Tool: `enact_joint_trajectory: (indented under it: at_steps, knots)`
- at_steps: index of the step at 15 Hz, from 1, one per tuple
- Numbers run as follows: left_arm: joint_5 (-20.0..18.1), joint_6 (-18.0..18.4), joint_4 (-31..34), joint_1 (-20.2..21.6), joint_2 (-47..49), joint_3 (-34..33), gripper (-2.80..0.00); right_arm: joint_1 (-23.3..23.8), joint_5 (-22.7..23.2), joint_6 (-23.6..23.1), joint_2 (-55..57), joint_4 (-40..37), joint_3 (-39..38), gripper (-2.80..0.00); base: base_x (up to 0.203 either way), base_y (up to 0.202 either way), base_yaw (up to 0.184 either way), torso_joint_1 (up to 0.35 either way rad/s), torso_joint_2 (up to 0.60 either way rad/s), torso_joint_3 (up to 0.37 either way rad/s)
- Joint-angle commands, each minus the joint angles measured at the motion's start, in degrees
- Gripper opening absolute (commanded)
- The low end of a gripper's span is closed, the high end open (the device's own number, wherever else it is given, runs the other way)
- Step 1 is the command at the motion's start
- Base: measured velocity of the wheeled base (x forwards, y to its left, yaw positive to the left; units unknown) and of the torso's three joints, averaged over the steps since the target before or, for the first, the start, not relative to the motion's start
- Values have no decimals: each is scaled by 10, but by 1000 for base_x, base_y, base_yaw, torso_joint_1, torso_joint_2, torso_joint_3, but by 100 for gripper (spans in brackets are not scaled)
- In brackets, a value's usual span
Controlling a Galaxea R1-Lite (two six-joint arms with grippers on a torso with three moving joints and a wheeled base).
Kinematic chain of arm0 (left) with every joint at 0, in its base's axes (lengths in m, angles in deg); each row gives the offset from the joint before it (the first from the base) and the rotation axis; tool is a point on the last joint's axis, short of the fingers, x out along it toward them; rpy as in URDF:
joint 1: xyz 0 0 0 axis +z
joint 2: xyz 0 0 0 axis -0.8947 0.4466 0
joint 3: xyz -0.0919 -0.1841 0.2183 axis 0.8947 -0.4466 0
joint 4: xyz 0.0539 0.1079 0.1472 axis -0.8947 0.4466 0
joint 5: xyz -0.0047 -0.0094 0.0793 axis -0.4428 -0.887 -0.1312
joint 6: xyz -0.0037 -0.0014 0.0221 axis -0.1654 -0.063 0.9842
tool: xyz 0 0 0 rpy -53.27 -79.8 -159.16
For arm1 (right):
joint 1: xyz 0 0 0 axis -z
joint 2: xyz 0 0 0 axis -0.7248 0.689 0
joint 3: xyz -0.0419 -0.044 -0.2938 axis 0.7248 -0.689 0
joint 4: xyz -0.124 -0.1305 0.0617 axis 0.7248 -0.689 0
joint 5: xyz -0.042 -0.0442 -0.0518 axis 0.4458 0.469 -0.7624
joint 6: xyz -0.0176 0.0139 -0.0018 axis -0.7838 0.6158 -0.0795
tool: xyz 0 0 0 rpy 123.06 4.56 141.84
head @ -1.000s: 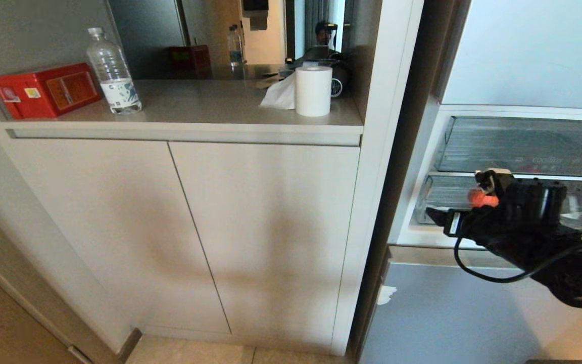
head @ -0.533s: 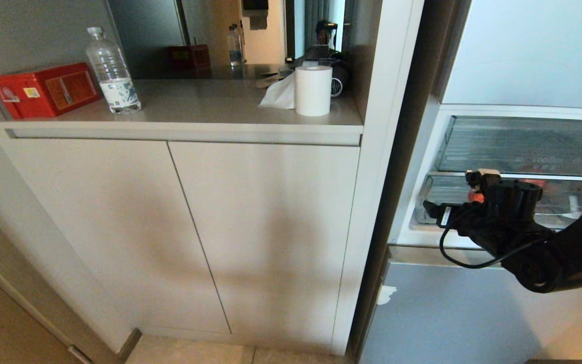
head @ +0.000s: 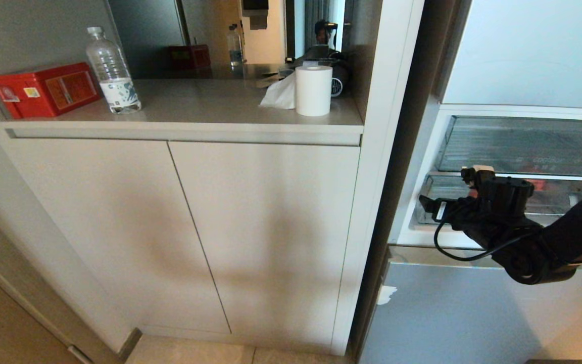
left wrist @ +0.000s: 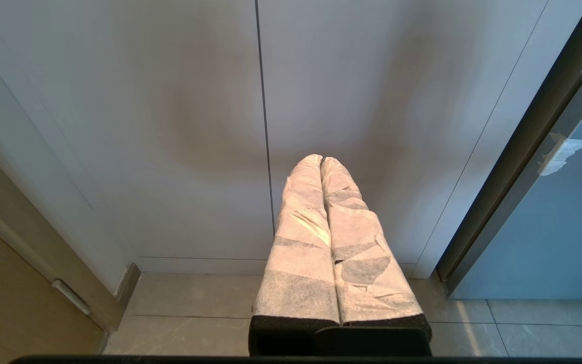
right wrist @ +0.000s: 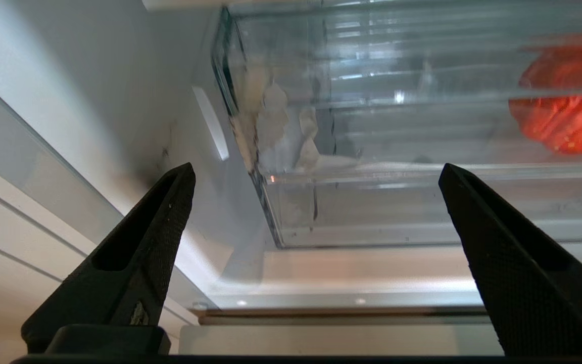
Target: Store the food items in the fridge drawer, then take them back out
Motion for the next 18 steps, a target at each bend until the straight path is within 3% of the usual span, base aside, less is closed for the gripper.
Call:
enact_joint_trajectory:
  at_steps: [1,7,8,18]
  knots:
    - [0,0,0,0,1,0,-280,-3,-1,0,-1,4,3,0,0,0,0,0,0,0]
    - [0,0,0,0,1,0,-280,-24,-2,1,13,4,31,0,0,0,0,0,0,0]
    - [0,0,0,0,1,1,-280,-29,-3,1,14,4,35,-280,0,0,0,0,0,0]
    - [0,0,0,1,1,0,-280,-73,-16,2,32,1,58,-280,0,0,0,0,0,0]
